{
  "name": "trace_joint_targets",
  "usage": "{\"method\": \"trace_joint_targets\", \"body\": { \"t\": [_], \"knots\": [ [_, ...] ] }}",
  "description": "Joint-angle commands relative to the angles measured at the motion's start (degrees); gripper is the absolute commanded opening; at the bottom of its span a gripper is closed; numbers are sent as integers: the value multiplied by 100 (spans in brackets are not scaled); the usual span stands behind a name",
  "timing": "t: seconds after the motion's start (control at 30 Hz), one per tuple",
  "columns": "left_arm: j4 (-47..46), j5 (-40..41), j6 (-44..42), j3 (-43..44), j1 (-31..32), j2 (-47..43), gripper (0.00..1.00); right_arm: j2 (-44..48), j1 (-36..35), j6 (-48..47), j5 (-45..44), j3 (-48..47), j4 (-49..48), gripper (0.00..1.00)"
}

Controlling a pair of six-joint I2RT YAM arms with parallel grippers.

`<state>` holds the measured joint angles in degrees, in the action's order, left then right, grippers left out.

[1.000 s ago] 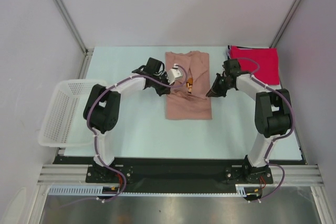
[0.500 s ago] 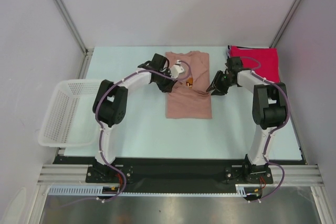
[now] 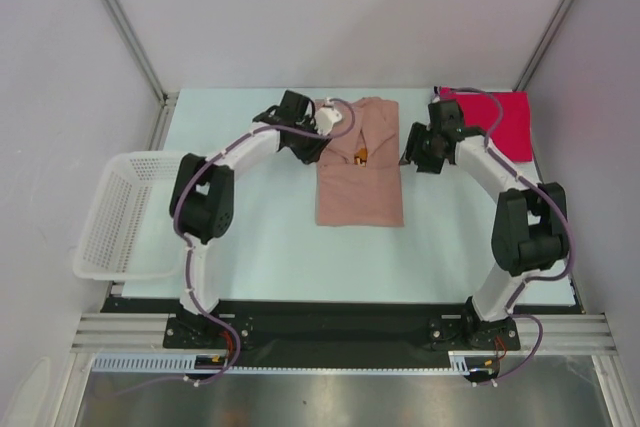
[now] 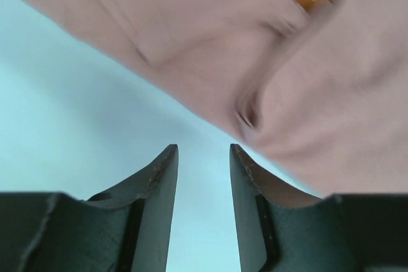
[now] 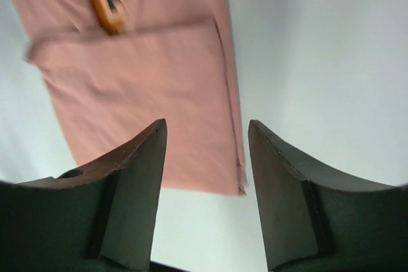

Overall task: Fold and stack the t-shirts
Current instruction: Fold the tshirt

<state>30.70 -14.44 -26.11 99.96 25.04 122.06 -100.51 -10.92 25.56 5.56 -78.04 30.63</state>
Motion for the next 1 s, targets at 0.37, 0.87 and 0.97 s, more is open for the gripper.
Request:
{"method": "trace_joint_targets", "body": {
  "t": [0.37, 0.87, 0.97],
  "knots": [
    [94, -446, -2583, -2964, 1381, -1862, 54, 814, -227, 458, 1140, 2275, -57, 58],
    [173, -261, -2575, -3035, 1513, -1255, 55, 321, -262, 617, 1298, 2460, -637, 21],
    [33, -157, -2452, -3044, 1522, -1281, 30, 418, -253, 608, 1289, 2504, -611, 6]
  ]
}}
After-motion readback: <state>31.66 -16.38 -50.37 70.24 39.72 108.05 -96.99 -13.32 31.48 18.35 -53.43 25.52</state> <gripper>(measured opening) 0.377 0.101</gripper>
